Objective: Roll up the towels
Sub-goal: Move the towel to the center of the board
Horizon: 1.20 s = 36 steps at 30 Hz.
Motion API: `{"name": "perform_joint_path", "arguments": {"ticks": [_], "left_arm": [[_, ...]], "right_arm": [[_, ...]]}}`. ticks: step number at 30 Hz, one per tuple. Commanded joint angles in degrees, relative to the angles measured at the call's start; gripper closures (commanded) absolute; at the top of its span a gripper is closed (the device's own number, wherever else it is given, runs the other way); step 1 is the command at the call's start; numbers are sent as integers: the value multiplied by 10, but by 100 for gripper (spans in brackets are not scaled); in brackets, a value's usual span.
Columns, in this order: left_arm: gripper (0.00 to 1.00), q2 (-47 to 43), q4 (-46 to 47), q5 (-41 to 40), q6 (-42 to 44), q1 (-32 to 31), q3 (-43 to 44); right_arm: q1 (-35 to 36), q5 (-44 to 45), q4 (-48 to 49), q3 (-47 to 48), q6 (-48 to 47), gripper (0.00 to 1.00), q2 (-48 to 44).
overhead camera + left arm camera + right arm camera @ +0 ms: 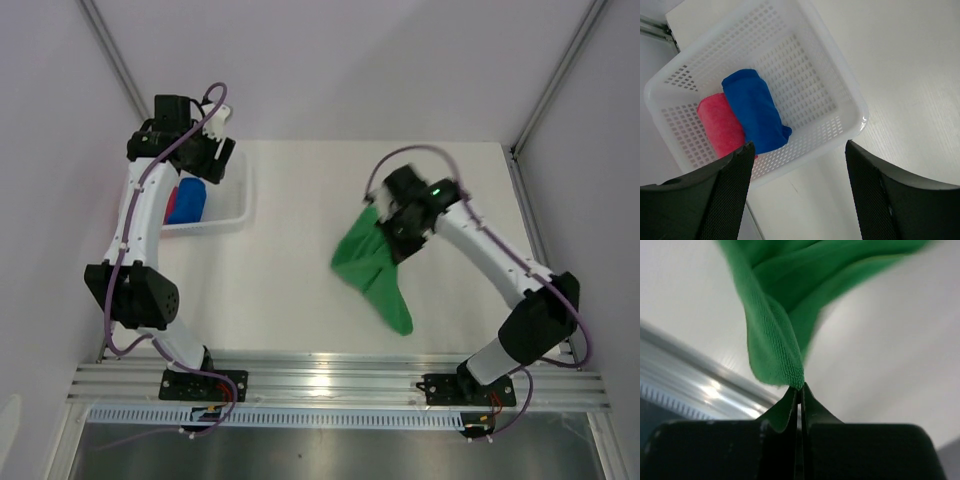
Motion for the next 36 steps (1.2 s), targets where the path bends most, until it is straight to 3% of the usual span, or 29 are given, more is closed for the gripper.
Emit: {"name": "perform_joint_path", "arguments": {"ticks": [1, 3, 4, 6, 12, 14, 17, 20, 24, 26, 27, 30, 31, 34, 36], "left_arm": [[25, 6, -11, 39, 2, -2, 42], [26, 11, -25, 82, 7, -6, 57], [26, 14, -38, 97, 10, -10, 59], [27, 13, -44, 132, 16, -22, 54], [25, 5, -46, 172, -7, -23, 63], [25, 0, -48, 166, -5, -21, 76], [24, -7, -44, 151, 3, -19, 80], [24, -14, -40, 138, 10, -18, 75], [24, -17, -43, 134, 11, -18, 65], [24, -18, -51, 147, 14, -19, 57], [25, -19, -60, 154, 16, -19, 46], [26, -23, -79, 181, 29, -24, 18], [28, -25, -85, 186, 38, -29, 13], [30, -29, -102, 209, 57, -61, -21], [31, -34, -115, 231, 83, -97, -58]], "right_arm": [[-112, 136, -101, 160, 36, 100, -38], [-127, 162, -106, 241, 29, 100, -37], [-124, 141, -82, 307, 30, 100, -37], [-107, 108, -46, 348, 34, 100, -36], [74, -62, 93, 460, -42, 100, 44], [111, -126, 98, 592, -52, 100, 110], [129, -184, 105, 709, -54, 100, 150], [121, -227, 168, 646, -40, 100, 77], [29, -236, 278, 376, 24, 100, -59], [-18, -216, 297, 285, 50, 100, -106], [-60, -175, 307, 197, 69, 100, -145], [-105, -97, 318, 82, 127, 100, -185], [-121, -20, 311, 33, 142, 100, -184], [-162, 82, 268, -18, 185, 100, -141], [-192, 82, 264, -46, 203, 100, -102]]}}
